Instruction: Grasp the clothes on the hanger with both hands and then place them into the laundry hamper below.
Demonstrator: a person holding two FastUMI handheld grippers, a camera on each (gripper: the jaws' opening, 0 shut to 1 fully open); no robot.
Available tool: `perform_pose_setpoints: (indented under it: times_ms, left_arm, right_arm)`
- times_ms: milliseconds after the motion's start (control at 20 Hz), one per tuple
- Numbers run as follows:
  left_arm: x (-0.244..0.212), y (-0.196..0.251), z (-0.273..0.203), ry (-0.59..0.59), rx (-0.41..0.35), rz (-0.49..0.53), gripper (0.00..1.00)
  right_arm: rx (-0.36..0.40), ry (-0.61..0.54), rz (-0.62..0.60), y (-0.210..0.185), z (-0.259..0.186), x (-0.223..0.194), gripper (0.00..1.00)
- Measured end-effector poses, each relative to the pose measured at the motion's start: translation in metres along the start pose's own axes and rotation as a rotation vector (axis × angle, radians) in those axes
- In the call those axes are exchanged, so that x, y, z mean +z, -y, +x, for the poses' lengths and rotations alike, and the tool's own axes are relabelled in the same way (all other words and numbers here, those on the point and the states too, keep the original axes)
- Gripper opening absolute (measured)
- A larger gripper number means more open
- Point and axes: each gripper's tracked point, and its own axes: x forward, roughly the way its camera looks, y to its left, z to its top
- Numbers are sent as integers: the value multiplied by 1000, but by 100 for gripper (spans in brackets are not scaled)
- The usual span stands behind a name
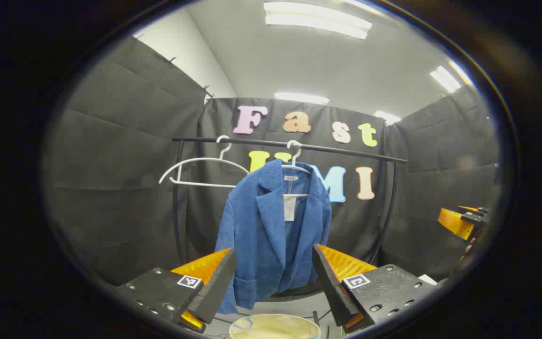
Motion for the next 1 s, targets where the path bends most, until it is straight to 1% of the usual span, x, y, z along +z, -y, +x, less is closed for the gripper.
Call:
perform_pose_setpoints:
  times_ms: [100,250,500,550,600,700,750,800,850,900,1000]
  left_arm:
    - [-2,-5,-3,-7,7,-21,93]
    - [1,-14,-6,-1,29,-22,93]
    - [6,-18,-6,19,40,-32,95]
    - [7,-17,-5,21,39,-38,93]
    - [7,-16,-6,22,37,-46,95]
    - [8,-14,-5,27,34,-63,95]
    - [9,-13,-5,26,35,-69,93]
    - [9,-13,-5,25,35,-72,93]
    - [10,-13,-5,24,35,-73,93]
    - [10,-14,-6,22,38,-69,94]
    - [11,-19,-8,20,54,-62,94]
  right_arm:
    - [1,-2,4,-1,-2,-2,96]
    - [2,-5,9,-2,-2,0,96]
    - [7,30,-6,-3,-6,9,96]
    - [10,25,-10,-4,-6,8,96]
    - [13,15,-8,-5,-5,6,96]
    - [17,0,3,-8,-2,6,96]
    - [18,-5,12,-8,1,8,96]
    - [23,-7,19,-10,3,9,96]
    - [26,-8,20,-11,6,10,92]
    - [28,-9,19,-12,9,11,96]
    - [43,-9,17,-19,15,16,96]
